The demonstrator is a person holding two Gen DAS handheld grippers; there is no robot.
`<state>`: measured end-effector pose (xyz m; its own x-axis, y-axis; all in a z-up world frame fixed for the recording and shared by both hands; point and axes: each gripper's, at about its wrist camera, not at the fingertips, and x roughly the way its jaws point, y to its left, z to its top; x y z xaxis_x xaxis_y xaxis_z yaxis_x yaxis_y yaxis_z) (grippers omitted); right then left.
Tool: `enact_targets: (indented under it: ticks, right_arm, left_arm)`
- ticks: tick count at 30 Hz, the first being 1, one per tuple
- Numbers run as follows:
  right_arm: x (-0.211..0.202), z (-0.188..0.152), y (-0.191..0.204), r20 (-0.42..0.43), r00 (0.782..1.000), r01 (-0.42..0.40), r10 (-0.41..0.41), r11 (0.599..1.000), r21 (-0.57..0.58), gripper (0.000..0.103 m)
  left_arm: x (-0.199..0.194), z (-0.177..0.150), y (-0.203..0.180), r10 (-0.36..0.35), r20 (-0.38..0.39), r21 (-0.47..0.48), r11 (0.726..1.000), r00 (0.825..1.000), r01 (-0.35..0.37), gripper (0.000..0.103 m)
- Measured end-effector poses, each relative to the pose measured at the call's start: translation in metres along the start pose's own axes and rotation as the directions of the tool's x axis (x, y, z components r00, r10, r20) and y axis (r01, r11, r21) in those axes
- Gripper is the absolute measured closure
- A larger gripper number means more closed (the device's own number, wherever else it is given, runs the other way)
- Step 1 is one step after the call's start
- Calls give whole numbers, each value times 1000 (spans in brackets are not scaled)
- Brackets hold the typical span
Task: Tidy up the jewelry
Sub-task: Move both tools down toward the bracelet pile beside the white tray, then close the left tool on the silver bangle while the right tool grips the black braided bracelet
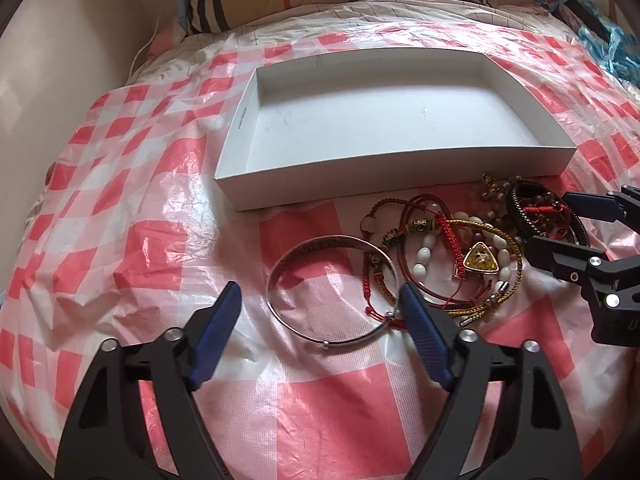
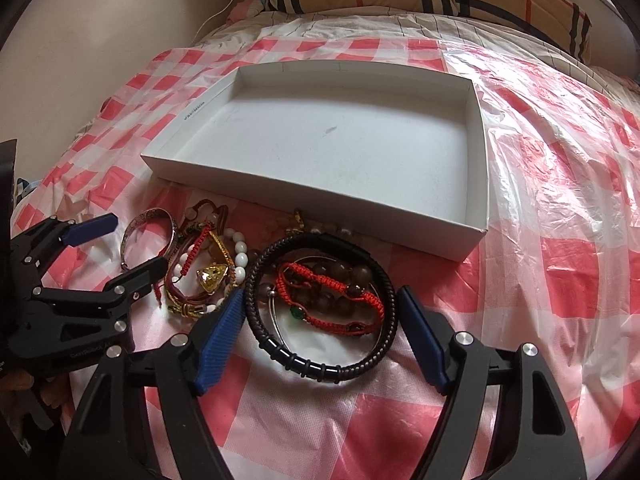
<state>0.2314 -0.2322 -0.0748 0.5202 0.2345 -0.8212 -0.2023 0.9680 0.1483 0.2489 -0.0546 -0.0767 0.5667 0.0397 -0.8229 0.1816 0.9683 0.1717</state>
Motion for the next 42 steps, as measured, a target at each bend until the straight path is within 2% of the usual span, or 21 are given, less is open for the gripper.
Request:
enact_targets:
  ticks: [2, 12, 14, 17, 18, 20, 23, 25, 31, 33, 34, 38, 40, 42]
  right_arm:
    - [-1, -1, -1, 4, 1000, -1, 1, 1000, 1, 30]
    - [-8, -1, -1, 22, 1000, 0, -1, 1000, 5, 30]
    - [-8, -1, -1, 23, 1000, 0, 0, 1000, 5, 30]
    - [-8, -1, -1, 23, 1000, 1, -1, 1000, 5, 30]
    - [-8, -1, -2, 19, 1000, 3, -3, 1000, 5, 30]
    - [-7, 0, -2, 9, 1000, 3, -3, 1000, 5, 30]
    - [-4, -1, -1, 1, 1000, 11, -11, 1000, 1, 29]
    - [-2, 0, -1, -7, 1000, 16, -16, 1000, -3, 29]
    - [5, -1, 0, -27, 999, 21, -21, 1000, -1, 28]
    - [7, -2, 0, -29, 999, 17, -17, 1000, -3, 28]
    - [6, -2, 0, -26, 1000, 11, -11, 1000, -4, 28]
    - [1, -3, -1, 0, 1000, -5, 5, 1000, -3, 32]
    - [-1, -3, -2, 6, 1000, -4, 4, 1000, 0, 32]
    - [-1, -2, -2, 5, 1000, -5, 5, 1000, 6, 32]
  left_arm:
    - [-1, -1, 3, -23, 3, -12, 1000, 1000, 23, 39]
    - [-10, -5, 15, -54, 38, -47, 997, 998, 56, 40]
    - [-10, -6, 17, -76, 34, -50, 996, 997, 78, 65]
    - [-6, -8, 21, -89, 7, -69, 994, 996, 90, 65]
    - [-6, -8, 22, -91, 10, -75, 993, 996, 92, 63]
    - [-9, -8, 24, -70, 21, -86, 994, 997, 72, 39]
    - [-18, -7, 28, -18, 66, -89, 996, 998, 24, 20]
    - [-17, -5, 29, 12, 64, -83, 997, 998, -7, 16]
    - [6, -3, 25, 37, -15, -54, 998, 999, -38, 16]
    - [9, -4, 23, 15, -25, -48, 999, 1000, -16, 25]
    - [10, -5, 22, -3, -27, -46, 999, 1000, 2, 36]
    - [7, -7, 16, -64, -16, -37, 997, 998, 64, 67]
    - [4, -7, 16, -76, -7, -37, 996, 997, 76, 69]
    - [0, -7, 19, -87, 0, -48, 995, 996, 86, 64]
